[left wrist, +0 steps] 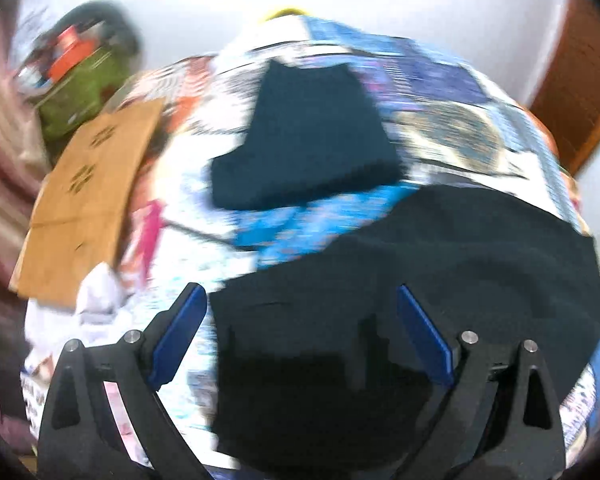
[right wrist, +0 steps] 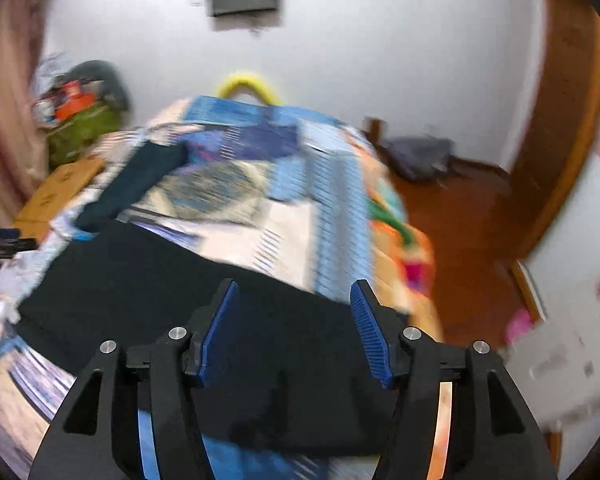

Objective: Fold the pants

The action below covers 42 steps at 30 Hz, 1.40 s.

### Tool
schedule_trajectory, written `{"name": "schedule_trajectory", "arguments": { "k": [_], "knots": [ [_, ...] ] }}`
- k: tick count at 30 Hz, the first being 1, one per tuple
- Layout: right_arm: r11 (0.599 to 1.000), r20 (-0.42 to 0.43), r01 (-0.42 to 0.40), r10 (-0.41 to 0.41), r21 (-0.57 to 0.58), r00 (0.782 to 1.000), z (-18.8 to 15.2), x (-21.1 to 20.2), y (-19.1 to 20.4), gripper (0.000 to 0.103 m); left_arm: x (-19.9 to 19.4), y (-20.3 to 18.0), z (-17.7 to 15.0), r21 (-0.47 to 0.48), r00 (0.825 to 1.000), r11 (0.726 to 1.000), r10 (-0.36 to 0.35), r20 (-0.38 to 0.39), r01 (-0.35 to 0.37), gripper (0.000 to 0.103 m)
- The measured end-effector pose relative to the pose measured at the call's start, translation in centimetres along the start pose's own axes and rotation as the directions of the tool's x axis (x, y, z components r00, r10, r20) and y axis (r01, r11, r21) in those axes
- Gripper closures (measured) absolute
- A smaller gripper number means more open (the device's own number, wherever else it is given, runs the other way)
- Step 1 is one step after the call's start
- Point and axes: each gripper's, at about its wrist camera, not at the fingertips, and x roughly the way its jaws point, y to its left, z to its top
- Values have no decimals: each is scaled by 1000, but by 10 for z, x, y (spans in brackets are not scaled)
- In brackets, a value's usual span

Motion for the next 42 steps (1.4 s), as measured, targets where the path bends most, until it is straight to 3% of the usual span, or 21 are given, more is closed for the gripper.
{"name": "schedule_trajectory", "arguments": {
  "k": [5,10,15,19,22,23,25,26,28,30,31,34,38,40,42],
  "knots": [
    [976,-41,-191,188,-103,981,28,63,69,45,42,62,0,-127,995,992,9,-104,-23,7],
    [942,-117,-279,261,-184,958,40,128,124,45,81,82,-12,-206,983,978,-58,-176,21,8],
    [898,-246,-377,321,-229,914,45,181,168,45,110,78,-22,-216,958,969,-172,-228,122,23],
    [868,-304,-424,344,-258,889,47,205,190,45,121,76,-27,-251,944,949,-248,-216,192,27],
    [855,-350,-455,359,-248,865,49,224,203,45,124,75,-28,-278,929,928,-309,-204,248,46],
    [851,-374,-466,362,-240,854,48,230,206,46,123,75,-29,-284,927,924,-318,-200,256,49],
    [836,-421,-502,383,-220,822,45,238,212,70,117,70,-32,-248,938,937,-294,-183,245,57],
    [835,-423,-500,377,-231,824,43,239,215,71,113,68,-33,-220,945,946,-277,-173,237,62],
    [831,-411,-495,371,-252,832,42,236,217,87,106,62,-39,-171,958,962,-239,-157,212,69],
    [838,-385,-482,369,-255,846,44,234,214,96,102,59,-43,-157,964,968,-221,-146,198,77],
    [840,-371,-480,374,-251,850,46,232,212,97,100,61,-45,-151,967,970,-213,-140,192,78],
    [857,-304,-421,333,-298,893,50,226,213,99,96,65,-44,-142,975,978,-170,-142,150,80],
    [896,-246,-284,207,-341,947,60,231,216,99,99,71,-27,-85,988,996,-41,-151,28,79],
    [906,-264,-275,193,-322,945,66,230,211,99,99,78,-23,-78,984,997,-42,-170,29,78],
    [917,-271,-309,240,-253,932,73,215,198,98,92,81,-16,-69,983,997,-32,-178,20,73]
  ]
}}
